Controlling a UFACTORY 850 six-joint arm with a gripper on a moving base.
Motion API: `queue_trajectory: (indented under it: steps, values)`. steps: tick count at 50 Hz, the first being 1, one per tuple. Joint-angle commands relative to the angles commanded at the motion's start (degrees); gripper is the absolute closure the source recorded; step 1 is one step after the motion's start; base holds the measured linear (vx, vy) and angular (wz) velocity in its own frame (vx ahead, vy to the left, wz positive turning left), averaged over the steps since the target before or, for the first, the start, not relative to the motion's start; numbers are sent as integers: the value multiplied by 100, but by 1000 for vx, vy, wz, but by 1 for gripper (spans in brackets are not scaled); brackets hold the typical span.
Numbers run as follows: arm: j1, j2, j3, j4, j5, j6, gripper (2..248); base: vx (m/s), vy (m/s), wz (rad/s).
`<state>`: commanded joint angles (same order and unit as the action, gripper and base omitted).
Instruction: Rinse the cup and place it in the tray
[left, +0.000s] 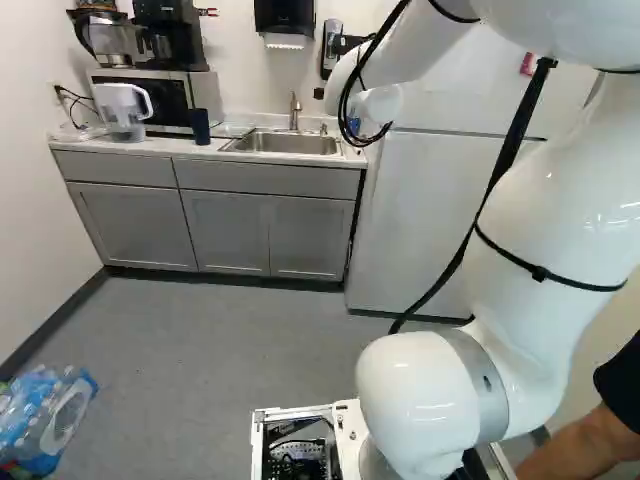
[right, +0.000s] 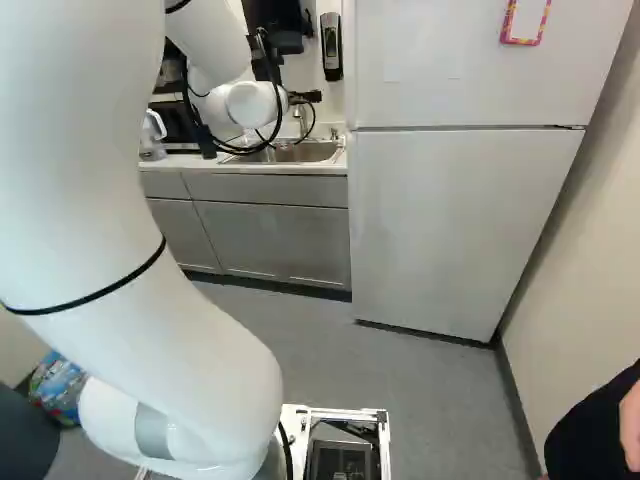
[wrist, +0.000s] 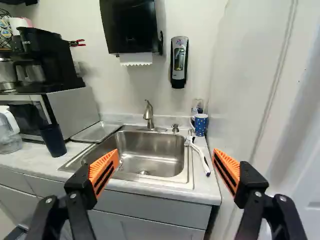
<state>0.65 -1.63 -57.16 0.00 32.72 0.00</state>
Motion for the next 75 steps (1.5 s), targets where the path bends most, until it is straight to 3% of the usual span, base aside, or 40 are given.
queue_trajectory:
  steps: [29, 75]
  values:
    - [0, 0, 0, 0, 0, 0, 3, 80, 2, 1]
    - [0, 0, 0, 0, 0, 0, 3, 101, 18, 125]
